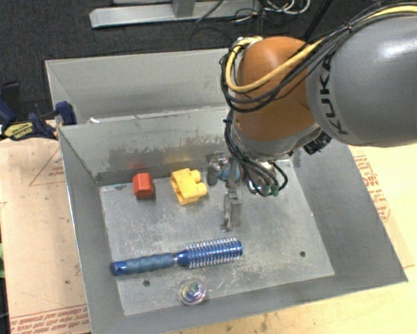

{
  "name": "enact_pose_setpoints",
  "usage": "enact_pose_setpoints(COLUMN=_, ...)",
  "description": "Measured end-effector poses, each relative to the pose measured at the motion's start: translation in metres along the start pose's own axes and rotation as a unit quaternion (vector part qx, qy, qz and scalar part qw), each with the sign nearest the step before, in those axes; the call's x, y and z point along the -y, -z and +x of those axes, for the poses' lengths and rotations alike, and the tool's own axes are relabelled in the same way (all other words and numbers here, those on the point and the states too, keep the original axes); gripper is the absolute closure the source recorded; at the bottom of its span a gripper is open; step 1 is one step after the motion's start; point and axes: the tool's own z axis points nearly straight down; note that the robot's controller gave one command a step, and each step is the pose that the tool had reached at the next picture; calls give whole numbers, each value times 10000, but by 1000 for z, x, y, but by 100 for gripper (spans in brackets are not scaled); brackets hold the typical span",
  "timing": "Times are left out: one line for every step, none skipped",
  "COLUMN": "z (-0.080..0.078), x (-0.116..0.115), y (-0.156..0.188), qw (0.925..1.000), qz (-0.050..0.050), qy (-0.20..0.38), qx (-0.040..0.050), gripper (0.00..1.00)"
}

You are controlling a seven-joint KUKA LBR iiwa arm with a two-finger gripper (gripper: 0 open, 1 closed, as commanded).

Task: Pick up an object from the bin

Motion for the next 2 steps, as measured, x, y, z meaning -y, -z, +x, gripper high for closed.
enact_pose_setpoints(z=62, x=-32, y=-122, qw=9865, qz=3, qy=1635, qx=1, gripper=0)
enact_pose_setpoints(z=60, x=-31, y=-120, qw=9867, qz=4, qy=1622, qx=24, gripper=100)
